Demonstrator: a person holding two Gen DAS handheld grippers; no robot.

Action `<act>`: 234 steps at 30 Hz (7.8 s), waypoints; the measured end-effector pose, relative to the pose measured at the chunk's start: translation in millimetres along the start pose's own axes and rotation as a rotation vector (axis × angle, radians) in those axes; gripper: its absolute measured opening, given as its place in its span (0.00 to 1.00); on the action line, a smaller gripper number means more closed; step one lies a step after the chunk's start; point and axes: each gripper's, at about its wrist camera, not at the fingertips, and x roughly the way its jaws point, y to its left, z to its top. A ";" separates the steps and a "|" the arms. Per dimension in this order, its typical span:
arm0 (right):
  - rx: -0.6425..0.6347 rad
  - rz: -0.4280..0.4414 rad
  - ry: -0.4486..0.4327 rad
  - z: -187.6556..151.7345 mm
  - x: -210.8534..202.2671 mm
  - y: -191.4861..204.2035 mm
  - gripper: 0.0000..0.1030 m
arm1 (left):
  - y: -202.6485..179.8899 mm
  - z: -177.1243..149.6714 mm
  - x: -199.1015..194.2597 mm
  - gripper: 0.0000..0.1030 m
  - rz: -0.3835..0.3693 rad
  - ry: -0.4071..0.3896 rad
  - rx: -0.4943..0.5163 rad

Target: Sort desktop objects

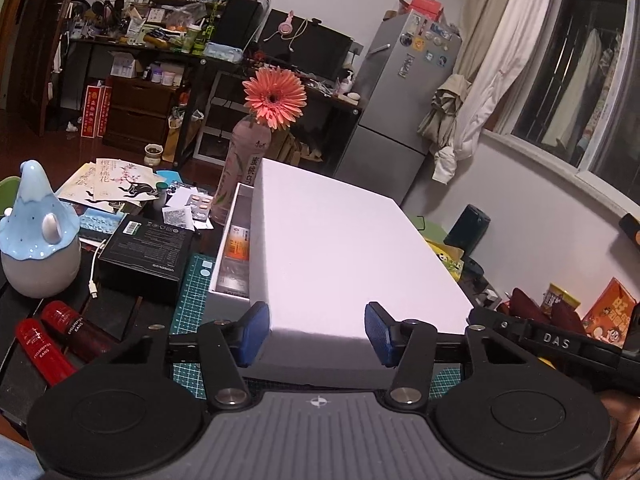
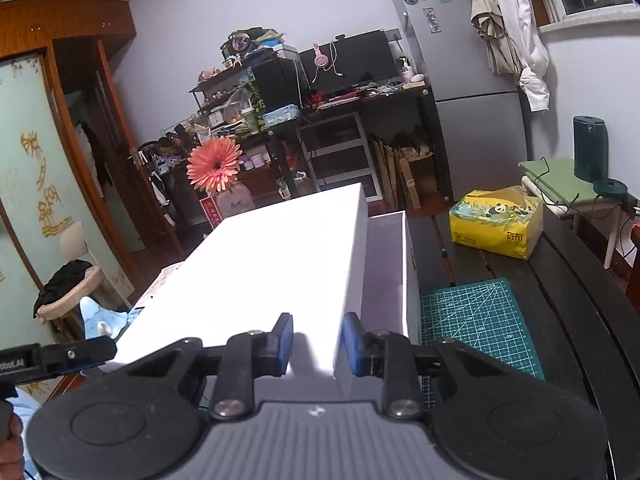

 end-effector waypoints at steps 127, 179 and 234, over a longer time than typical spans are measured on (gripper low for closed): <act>0.853 0.565 0.235 -67.6 103.7 4.1 0.39 | 7.9 -7.0 -17.1 0.81 0.156 -0.070 -0.079; 0.947 0.575 0.209 -81.1 91.2 -1.7 0.55 | 15.5 -5.8 -19.5 0.81 0.182 -0.079 -0.123; 0.830 0.524 0.251 -66.2 57.8 -63.7 0.37 | 23.1 -5.6 -16.7 0.81 0.195 -0.063 -0.152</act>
